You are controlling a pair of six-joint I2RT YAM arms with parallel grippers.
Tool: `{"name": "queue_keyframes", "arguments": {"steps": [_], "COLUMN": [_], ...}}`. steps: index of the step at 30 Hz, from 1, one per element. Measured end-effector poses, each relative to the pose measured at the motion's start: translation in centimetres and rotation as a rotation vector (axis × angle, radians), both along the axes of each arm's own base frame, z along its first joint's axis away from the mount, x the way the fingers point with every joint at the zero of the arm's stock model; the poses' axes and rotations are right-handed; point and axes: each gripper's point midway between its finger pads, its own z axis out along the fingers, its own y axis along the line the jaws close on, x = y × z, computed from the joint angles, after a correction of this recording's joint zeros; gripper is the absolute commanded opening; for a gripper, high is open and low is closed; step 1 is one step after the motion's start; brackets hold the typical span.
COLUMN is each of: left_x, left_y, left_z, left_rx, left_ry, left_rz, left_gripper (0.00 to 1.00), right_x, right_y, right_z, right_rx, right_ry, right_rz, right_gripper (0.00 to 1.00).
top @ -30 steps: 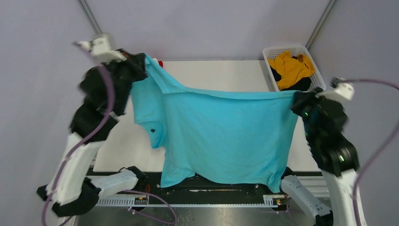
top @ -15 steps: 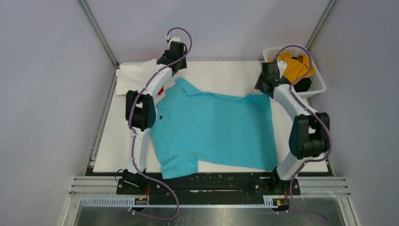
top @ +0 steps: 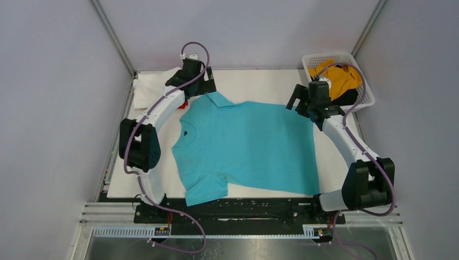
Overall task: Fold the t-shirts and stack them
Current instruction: Flatten out the tshirt
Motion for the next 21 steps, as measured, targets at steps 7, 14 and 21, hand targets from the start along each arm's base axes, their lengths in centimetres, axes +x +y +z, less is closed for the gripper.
{"name": "queue_keyframes", "arguments": {"steps": [7,14,21], "left_x": [-4.6,-3.4,-0.3], "left_y": [-1.7,-4.7,-6.6], "left_z": [0.0,-7.5,-11.4], "left_rx": [-0.178,-0.317,-0.447], "left_ry": [0.016,0.154,0.174], "left_rz": [-0.051,-0.022,0.064], "left_gripper": [0.99,0.99,0.99], "right_x": [-5.0,-6.8,-6.4], "right_y": [1.5,3.2,4.0], "right_z": [-4.0,-6.8,-8.6], "right_rx": [0.095,0.176,0.214], "right_ry": [0.096,0.170,0.205], "right_rz": [0.059,0.113,0.130], "right_gripper": [0.99,1.00,0.99]}}
